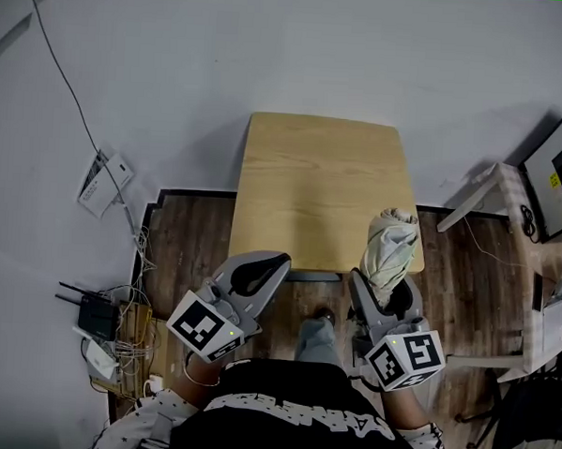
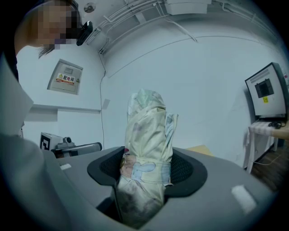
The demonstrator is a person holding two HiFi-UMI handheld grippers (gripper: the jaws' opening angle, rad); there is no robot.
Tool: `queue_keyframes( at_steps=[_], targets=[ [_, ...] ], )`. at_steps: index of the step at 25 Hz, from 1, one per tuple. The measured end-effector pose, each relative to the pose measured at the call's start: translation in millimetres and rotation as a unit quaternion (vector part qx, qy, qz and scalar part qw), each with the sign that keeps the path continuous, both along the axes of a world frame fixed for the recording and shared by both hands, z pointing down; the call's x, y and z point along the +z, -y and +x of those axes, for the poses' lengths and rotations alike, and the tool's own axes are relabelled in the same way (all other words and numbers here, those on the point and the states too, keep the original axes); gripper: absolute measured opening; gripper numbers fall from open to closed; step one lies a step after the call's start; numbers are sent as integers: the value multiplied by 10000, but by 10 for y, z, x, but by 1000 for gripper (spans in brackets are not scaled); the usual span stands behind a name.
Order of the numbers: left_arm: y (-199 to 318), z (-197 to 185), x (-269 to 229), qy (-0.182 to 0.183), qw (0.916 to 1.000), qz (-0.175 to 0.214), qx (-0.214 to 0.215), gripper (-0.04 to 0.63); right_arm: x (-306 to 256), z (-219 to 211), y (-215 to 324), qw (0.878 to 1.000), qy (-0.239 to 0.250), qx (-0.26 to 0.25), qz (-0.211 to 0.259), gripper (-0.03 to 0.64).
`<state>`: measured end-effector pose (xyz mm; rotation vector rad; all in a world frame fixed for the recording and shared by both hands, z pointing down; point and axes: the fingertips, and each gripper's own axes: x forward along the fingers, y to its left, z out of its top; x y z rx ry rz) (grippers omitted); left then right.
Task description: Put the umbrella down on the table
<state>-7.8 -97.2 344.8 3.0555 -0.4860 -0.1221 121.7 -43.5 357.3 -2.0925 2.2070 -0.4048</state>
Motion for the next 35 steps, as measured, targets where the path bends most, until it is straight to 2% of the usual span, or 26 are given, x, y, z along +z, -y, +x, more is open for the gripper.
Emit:
queue_keyframes(
  at_steps=[12, 24, 30, 33, 35],
  targets=[
    [359, 671, -36, 234, 9994, 22, -261, -6, 85, 685, 486, 9993, 207, -298, -114, 299],
    [654, 1226, -91, 298, 9973, 81, -667, -6, 186, 1213, 822, 9968, 357, -690, -160, 299],
    [763, 1434, -83, 372, 9965, 67, -744, -6, 254, 1310, 999, 9942, 435, -961, -195, 299],
    [849, 1446, -71, 291, 9961, 244, -800, -6, 289, 1310, 1092, 9932, 422, -1061, -210, 299],
    [912, 1418, -49, 263, 9956, 207, -878, -6, 319, 1304, 1170, 9932, 373, -1083, -225, 299]
  ],
)
